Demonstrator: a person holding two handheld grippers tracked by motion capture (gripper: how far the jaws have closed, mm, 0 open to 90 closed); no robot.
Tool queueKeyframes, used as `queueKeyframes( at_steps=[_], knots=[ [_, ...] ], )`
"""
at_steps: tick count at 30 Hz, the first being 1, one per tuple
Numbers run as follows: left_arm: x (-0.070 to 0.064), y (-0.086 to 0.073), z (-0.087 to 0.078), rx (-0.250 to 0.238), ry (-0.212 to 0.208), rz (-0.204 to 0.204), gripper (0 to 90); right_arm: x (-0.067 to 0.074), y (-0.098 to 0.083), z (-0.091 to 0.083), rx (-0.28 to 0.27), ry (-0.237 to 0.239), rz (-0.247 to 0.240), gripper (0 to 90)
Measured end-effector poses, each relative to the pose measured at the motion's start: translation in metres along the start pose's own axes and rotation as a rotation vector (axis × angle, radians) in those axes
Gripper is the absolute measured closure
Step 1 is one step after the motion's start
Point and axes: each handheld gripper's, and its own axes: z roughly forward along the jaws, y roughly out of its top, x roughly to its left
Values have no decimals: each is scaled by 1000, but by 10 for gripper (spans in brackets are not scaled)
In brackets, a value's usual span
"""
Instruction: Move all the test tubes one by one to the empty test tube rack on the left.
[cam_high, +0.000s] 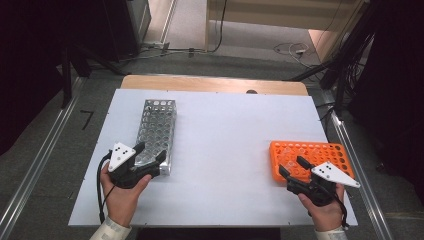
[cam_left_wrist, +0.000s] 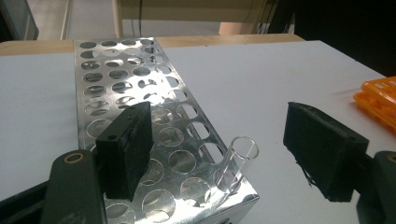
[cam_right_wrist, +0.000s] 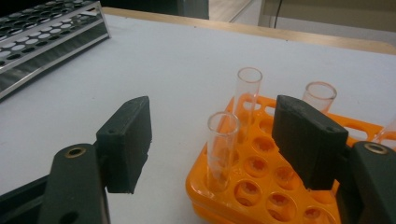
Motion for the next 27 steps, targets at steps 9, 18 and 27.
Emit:
queueKeyframes(
  at_steps=[9, 18, 27],
  knots=[
    [-1, 0, -1, -3, 9, 5, 243, -4, -9, 11, 42, -12, 9, 323],
    [-1, 0, -1, 1, 14, 8, 231, -7, -13, 15, 68, -3, 4, 436],
    [-1, 0, 0, 2, 13, 12, 230, -6, -15, 19, 99, -2, -11, 521]
  ],
)
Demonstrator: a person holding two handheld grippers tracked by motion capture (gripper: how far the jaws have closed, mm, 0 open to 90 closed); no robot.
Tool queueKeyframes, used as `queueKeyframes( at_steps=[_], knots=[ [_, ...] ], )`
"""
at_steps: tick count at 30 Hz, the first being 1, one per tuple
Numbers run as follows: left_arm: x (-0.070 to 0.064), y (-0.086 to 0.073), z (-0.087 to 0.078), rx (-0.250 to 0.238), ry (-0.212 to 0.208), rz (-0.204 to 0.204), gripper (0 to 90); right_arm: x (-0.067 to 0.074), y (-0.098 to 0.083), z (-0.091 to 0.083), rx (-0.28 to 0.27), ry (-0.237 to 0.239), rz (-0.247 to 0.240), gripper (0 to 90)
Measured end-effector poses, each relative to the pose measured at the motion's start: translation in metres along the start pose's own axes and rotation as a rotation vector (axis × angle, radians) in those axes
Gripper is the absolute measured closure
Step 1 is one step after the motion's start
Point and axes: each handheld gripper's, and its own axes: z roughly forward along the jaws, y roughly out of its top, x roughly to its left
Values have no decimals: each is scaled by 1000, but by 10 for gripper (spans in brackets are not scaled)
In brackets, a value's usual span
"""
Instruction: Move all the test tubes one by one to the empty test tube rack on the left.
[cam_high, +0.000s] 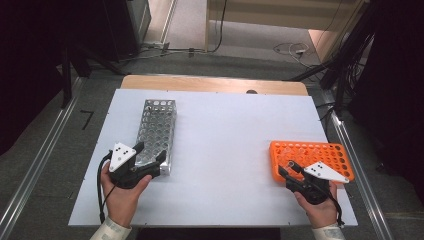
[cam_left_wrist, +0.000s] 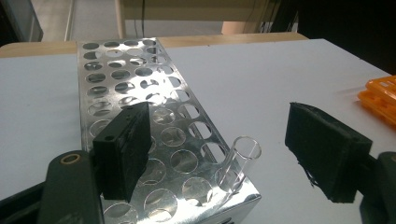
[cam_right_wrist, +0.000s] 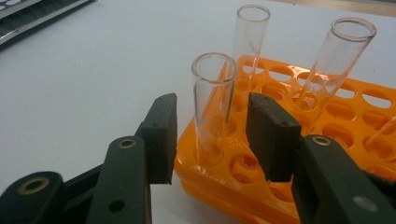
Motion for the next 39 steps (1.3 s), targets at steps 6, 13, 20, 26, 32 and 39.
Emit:
queueKeyframes(
  at_steps=[6, 13, 20, 26, 32, 39],
  knots=[
    [0, 0, 0, 1, -1, 2, 230, 2, -1, 3, 5, -2, -14, 545],
    [-1, 0, 0, 0, -2, 1, 231, 3, -1, 6, 17, 3, -30, 619],
    [-1, 0, 0, -3, -4, -3, 231, 1, 0, 6, 14, 1, -32, 727],
    [-1, 0, -1, -4, -3, -5, 232, 1, 3, 3, 1, -1, -30, 729],
    [-1, 0, -1, -4, 1, -4, 230, 0, 12, -10, -44, 4, -9, 730],
    [-1, 0, -1, -4, -3, 0, 230, -1, 18, -19, -68, 13, 14, 729]
  ],
)
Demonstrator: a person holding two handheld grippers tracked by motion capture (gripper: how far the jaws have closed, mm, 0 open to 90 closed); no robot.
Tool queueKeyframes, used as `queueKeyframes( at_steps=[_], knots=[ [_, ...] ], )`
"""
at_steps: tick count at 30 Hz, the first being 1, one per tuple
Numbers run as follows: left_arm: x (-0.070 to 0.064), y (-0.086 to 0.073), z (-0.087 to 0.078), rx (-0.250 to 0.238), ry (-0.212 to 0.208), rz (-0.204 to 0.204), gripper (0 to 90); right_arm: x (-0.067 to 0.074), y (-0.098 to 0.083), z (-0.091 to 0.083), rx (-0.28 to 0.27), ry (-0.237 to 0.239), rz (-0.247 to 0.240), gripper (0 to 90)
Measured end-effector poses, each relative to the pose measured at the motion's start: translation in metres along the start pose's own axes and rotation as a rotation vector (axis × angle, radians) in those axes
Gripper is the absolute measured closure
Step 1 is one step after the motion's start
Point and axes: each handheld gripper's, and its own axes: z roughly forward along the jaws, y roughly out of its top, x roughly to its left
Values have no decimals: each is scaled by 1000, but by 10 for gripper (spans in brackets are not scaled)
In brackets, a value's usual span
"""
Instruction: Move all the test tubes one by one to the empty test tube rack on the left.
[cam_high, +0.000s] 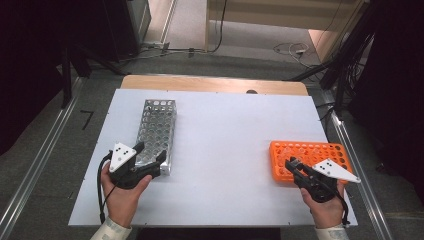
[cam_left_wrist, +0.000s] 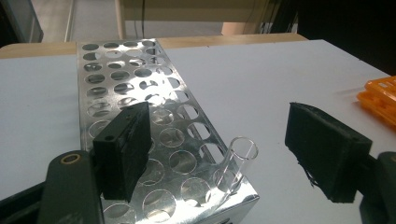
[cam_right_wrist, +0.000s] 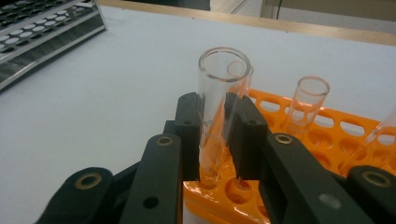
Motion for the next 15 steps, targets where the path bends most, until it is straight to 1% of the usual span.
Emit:
queueKeyframes(
  at_steps=[2, 6, 15],
  knots=[
    [0, 0, 0, -3, 0, -2, 230, 2, 3, -2, -9, 11, 4, 730],
    [-1, 1, 0, -5, -3, 2, 230, 8, 7, -4, -16, 38, -3, 730],
    [-5, 2, 0, -10, -15, 10, 231, 28, 13, 9, 0, 99, -38, 731]
  ],
)
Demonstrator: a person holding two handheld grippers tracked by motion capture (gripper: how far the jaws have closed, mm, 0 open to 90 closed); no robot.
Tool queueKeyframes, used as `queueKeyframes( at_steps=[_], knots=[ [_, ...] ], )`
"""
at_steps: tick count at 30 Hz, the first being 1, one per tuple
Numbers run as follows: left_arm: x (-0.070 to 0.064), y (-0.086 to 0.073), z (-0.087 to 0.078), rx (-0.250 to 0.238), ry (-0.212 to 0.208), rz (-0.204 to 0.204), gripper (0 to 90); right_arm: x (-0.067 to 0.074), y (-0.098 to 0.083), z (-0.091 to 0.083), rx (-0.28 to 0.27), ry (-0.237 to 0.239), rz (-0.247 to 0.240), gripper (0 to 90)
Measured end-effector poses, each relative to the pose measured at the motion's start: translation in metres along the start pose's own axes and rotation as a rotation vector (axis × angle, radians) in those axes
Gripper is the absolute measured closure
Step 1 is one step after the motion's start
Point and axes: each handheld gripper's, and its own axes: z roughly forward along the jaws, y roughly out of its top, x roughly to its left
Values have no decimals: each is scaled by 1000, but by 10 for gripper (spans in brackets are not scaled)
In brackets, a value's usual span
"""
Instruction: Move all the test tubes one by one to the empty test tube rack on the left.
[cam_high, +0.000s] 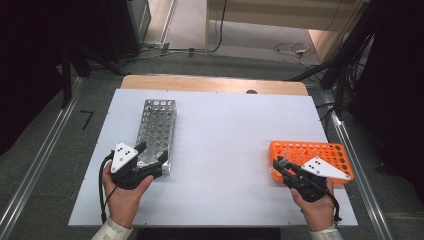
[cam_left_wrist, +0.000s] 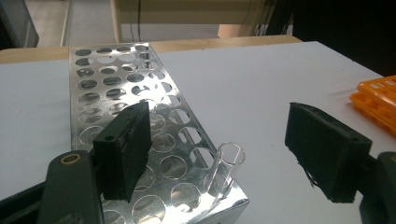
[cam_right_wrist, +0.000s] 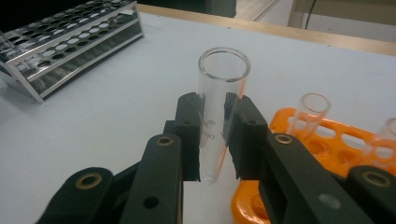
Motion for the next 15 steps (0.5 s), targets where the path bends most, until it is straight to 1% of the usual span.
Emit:
queueKeyframes(
  at_steps=[3, 9, 15],
  knots=[
    [-3, 0, 1, 3, -7, 8, 231, 6, 1, 7, 10, 20, -13, 731],
    [-10, 3, 0, -7, -15, 29, 230, 21, 2, 19, 32, 56, -42, 731],
    [-20, 4, 1, -6, -44, 49, 234, 30, 2, 24, 48, 84, -59, 731]
  ],
)
